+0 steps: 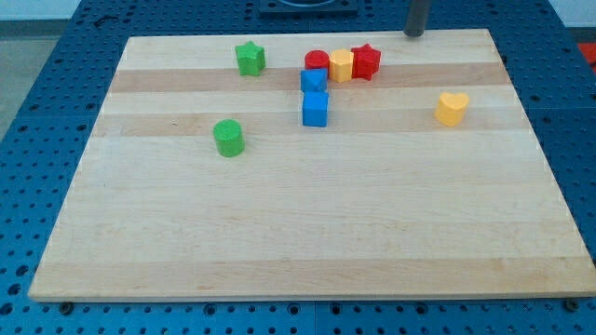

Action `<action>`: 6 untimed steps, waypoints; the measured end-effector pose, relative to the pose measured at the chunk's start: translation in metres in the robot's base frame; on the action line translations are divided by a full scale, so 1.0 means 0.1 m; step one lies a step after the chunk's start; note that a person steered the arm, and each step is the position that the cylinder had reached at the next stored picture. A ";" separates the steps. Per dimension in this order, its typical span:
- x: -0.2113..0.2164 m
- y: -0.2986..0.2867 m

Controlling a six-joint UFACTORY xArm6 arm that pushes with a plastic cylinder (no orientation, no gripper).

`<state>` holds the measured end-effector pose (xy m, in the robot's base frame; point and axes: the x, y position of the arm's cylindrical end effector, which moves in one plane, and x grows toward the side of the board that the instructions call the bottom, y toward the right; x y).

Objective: Push the red star closer to the blue cube

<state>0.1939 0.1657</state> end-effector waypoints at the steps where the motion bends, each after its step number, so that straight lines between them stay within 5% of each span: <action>1: 0.16 -0.39; 3: 0.18 -0.68; 5: 1.01 -0.68; 6: 1.10 -0.68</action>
<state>0.3040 0.0979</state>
